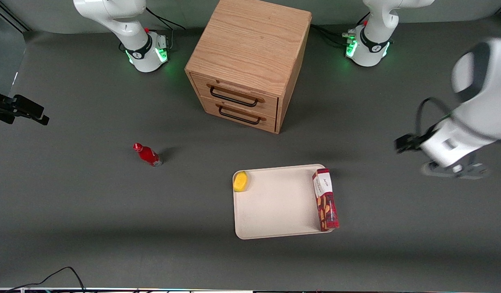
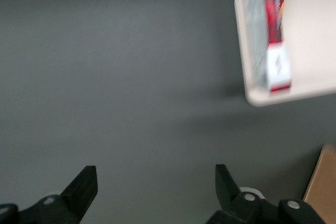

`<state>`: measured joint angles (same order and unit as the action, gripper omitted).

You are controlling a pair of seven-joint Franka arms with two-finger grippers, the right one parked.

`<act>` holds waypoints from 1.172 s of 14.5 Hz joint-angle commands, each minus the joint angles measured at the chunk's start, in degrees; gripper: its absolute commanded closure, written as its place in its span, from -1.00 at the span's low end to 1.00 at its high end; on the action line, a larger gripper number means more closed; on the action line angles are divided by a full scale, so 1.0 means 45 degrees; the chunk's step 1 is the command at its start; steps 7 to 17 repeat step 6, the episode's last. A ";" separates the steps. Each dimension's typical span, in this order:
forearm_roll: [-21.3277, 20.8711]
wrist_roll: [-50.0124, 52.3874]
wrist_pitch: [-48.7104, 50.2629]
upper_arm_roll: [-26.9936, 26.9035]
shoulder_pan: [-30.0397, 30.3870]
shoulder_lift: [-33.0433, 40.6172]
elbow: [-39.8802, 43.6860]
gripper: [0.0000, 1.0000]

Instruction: Place red cookie box on tray

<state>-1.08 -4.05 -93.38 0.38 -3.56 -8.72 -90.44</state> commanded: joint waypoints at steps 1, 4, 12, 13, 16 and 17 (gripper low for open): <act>0.0338 -0.1791 0.0418 -0.1057 -0.0127 0.1969 -0.2062 -1.00; 0.0299 -0.1931 0.1234 -0.1158 -0.0185 0.2057 -0.1529 -1.00; 0.0280 -0.2281 0.1763 -0.1177 -0.0166 0.1568 -0.0493 -1.00; 0.0280 -0.2281 0.1763 -0.1177 -0.0166 0.1568 -0.0493 -1.00; 0.0280 -0.2281 0.1763 -0.1177 -0.0166 0.1568 -0.0493 -1.00; 0.0280 -0.2281 0.1763 -0.1177 -0.0166 0.1568 -0.0493 -1.00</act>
